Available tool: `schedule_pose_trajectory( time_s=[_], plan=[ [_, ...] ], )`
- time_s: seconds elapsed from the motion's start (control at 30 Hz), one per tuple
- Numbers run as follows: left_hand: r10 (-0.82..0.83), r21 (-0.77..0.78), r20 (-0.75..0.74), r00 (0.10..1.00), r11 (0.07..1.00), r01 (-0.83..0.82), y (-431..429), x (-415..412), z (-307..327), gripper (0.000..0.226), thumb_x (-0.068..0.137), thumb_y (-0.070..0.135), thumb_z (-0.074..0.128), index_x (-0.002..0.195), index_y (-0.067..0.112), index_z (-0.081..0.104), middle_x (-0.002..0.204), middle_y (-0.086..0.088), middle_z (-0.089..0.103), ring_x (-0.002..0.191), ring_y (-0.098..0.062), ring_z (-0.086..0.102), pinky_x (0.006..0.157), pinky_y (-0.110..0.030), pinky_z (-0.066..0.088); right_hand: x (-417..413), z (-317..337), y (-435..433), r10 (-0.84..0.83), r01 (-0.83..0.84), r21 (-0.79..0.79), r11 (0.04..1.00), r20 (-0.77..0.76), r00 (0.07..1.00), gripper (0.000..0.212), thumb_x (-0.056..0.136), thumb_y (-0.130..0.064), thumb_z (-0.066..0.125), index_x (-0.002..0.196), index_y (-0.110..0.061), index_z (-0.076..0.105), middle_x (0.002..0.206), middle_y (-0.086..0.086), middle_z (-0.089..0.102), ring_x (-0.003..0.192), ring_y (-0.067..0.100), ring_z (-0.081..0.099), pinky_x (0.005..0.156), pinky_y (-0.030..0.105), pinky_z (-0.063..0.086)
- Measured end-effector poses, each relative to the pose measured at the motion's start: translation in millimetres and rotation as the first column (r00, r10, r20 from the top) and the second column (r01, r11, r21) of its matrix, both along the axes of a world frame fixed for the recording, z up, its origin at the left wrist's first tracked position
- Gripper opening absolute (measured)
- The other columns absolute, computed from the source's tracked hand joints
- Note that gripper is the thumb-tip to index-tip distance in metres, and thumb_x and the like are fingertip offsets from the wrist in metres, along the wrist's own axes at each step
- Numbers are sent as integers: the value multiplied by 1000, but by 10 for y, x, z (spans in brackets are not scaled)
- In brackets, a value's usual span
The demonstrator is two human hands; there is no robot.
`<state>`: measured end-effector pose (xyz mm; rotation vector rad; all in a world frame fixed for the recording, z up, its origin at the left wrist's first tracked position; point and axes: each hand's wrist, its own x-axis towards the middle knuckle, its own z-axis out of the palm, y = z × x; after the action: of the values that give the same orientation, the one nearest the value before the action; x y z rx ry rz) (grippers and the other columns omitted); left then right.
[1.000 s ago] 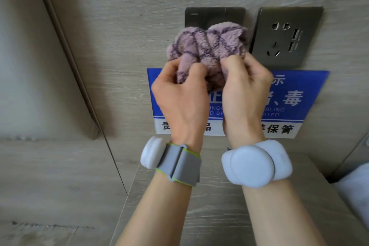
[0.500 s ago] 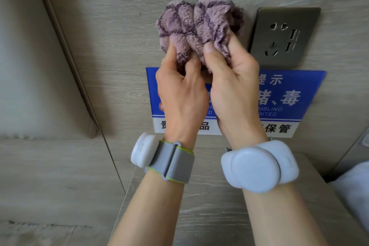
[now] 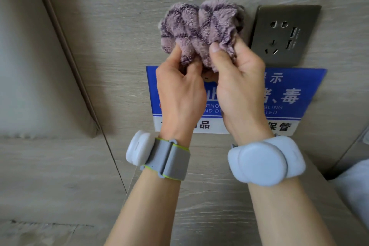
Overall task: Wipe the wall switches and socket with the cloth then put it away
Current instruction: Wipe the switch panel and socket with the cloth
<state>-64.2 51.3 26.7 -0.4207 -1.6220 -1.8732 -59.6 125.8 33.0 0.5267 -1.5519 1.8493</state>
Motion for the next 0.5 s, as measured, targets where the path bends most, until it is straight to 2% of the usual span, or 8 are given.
schedule_pose_trajectory(
  time_s=[0.1, 0.2, 0.27, 0.33, 0.43, 0.5],
  plan=[
    [-74, -94, -35, 997, 993, 70, 89, 58, 31, 28, 95, -3, 52, 94, 23, 64, 90, 5, 69, 88, -7, 57, 86, -24, 52, -10, 9, 115, -41, 39, -86, 996, -26, 999, 24, 92, -13, 51, 99, -30, 66, 100, -9, 72, 105, 12, 67, 100, 45, 54],
    [-140, -97, -67, 988, 986, 134, 37, 45, 54, 25, 98, -1, 50, 107, 19, 62, 100, 2, 69, 95, -6, 59, 92, -23, 52, -2, 19, 80, -14, 10, -81, 997, -51, 999, 25, 94, -10, 50, 102, -30, 64, 97, -14, 71, 99, 4, 64, 96, 32, 54],
    [-162, -75, -65, 985, 985, 157, -15, 26, 58, 23, 99, 2, 50, 110, 19, 61, 93, 8, 69, 86, -1, 60, 82, -18, 53, 7, 29, 29, 64, -69, -89, 994, -52, 997, 26, 96, -7, 49, 113, -25, 59, 103, -10, 69, 101, 5, 63, 98, 35, 55],
    [-170, -86, -66, 983, 983, 164, -9, 32, 69, 19, 99, 7, 49, 111, 19, 59, 84, 14, 65, 75, 2, 57, 72, -17, 48, 11, 46, 17, 156, -161, -126, 979, -46, 987, 30, 96, -7, 47, 122, -21, 54, 111, -3, 67, 107, 9, 64, 100, 40, 55],
    [-161, -106, -62, 985, 982, 154, 9, 16, 67, 21, 96, 13, 48, 115, 17, 59, 89, 9, 66, 81, -6, 60, 79, -28, 49, 11, 47, 5, 204, -203, -149, 968, -12, 979, 28, 95, -10, 48, 118, -24, 54, 105, -7, 68, 100, 5, 65, 89, 31, 57],
    [-111, -50, -53, 992, 993, 108, -49, -3, 70, 18, 94, 16, 50, 109, 18, 60, 82, 11, 65, 75, -5, 58, 73, -28, 48, -1, 47, -56, 250, -245, -144, 959, 17, 968, 29, 97, -7, 47, 122, -20, 53, 106, -4, 67, 101, 7, 65, 89, 26, 56]
  ],
)
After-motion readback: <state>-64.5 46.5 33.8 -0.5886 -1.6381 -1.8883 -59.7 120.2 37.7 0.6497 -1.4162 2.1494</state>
